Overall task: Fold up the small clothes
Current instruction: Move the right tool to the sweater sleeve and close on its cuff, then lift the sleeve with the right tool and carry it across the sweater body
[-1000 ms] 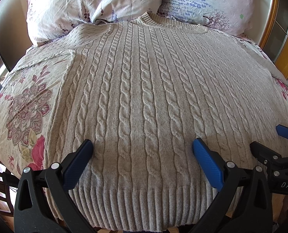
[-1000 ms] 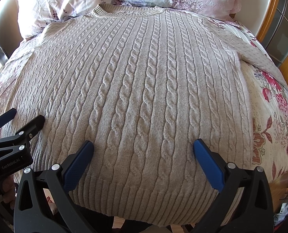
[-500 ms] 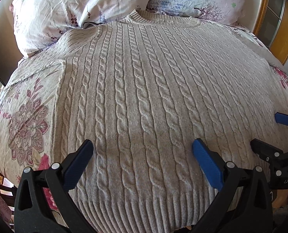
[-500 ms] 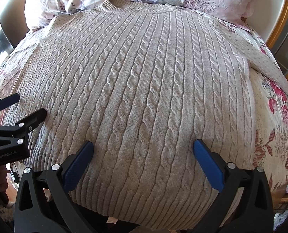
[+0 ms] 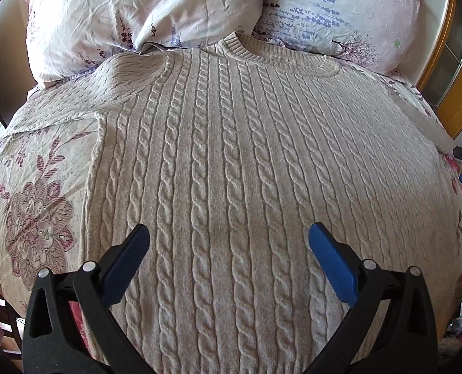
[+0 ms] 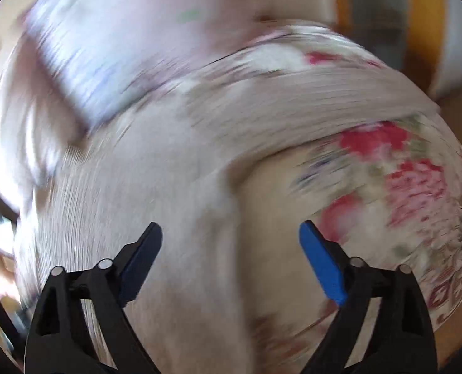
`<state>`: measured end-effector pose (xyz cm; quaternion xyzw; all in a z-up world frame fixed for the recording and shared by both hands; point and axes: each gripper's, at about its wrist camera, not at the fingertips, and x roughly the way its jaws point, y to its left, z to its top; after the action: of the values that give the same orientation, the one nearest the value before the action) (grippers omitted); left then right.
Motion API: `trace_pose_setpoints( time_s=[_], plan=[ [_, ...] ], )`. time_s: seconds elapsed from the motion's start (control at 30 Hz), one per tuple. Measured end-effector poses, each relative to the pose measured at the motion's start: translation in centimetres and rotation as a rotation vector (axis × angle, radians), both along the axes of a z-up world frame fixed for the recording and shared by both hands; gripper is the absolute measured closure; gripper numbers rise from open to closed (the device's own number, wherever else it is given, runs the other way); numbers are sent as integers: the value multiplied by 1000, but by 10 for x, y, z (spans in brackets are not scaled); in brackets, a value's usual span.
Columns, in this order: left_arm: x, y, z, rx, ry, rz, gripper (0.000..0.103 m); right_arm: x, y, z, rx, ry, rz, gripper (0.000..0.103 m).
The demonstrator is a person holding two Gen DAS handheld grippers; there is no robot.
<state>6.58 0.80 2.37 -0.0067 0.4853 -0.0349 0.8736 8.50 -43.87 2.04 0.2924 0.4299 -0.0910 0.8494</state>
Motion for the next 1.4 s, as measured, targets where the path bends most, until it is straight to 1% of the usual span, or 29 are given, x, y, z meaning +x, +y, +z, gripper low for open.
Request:
trace_pose_setpoints(
  time_s=[0.03, 0.1, 0.13, 0.17, 0.2, 0.23, 0.3, 0.33, 0.37, 0.4, 0.43, 0.53, 0.63, 0.7, 0.73, 0.83, 0.97, 1.07, 1.17, 1.3, 1.33, 1.37, 1.4],
  plan=[
    [2, 1, 0, -25, 1, 1, 2, 1, -29, -2, 47, -4, -77, 17],
    [4, 5, 2, -75, 0, 10, 2, 0, -83, -7, 129, -25, -215, 26],
    [6, 8, 3, -106, -4, 13, 2, 0, -103, -9, 152, -34, -267, 28],
    [7, 10, 4, -142, -10, 15, 2, -1, -124, -13, 175, -32, -326, 34],
    [8, 13, 5, -174, -18, 18, 2, -2, -142, -16, 199, -34, -374, 36],
    [9, 16, 6, -206, -26, 25, 2, -1, -158, -19, 221, -34, -418, 38],
    [11, 21, 10, -244, -43, 50, 2, -3, -186, -28, 264, -29, -507, 47],
    [12, 23, 11, -253, -52, 65, 2, -5, -198, -34, 290, -25, -544, 49],
    [13, 26, 13, -257, -59, 78, 2, -7, -206, -40, 318, -12, -587, 54],
    [15, 28, 15, -258, -68, 90, 2, -9, -212, -43, 345, -27, -612, 59],
    [15, 30, 16, -265, -78, 98, 2, -11, -217, -45, 369, -46, -628, 59],
    [17, 39, 21, -277, -108, 134, 2, -9, -226, -47, 384, -60, -629, 63],
    [22, 48, 23, -281, -102, 177, 2, -11, -233, -48, 395, -74, -638, 65],
    [25, 55, 21, -285, -91, 208, 2, -12, -234, -51, 402, -79, -647, 73],
    [27, 58, 20, -291, -84, 222, 2, -13, -234, -52, 411, -84, -645, 73],
    [28, 67, 17, -313, -66, 253, 2, -8, -223, -59, 461, -102, -614, 79],
    [26, 72, 14, -322, -62, 263, 2, -2, -210, -62, 475, -123, -586, 86],
    [25, 73, 13, -328, -57, 257, 2, 5, -203, -67, 550, -128, -568, 86],
    [23, 74, 13, -335, -58, 252, 2, 10, -192, -64, 545, -115, -545, 86],
    [22, 77, 13, -343, -61, 251, 2, 16, -176, -66, 593, -105, -510, 86],
    [22, 78, 12, -345, -63, 253, 2, 18, -171, -65, 570, -95, -499, 86],
    [22, 78, 12, -349, -64, 254, 2, 21, -167, -62, 536, -93, -496, 91],
    [23, 79, 11, -354, -61, 254, 2, 22, -163, -58, 509, -101, -493, 92]
  ],
)
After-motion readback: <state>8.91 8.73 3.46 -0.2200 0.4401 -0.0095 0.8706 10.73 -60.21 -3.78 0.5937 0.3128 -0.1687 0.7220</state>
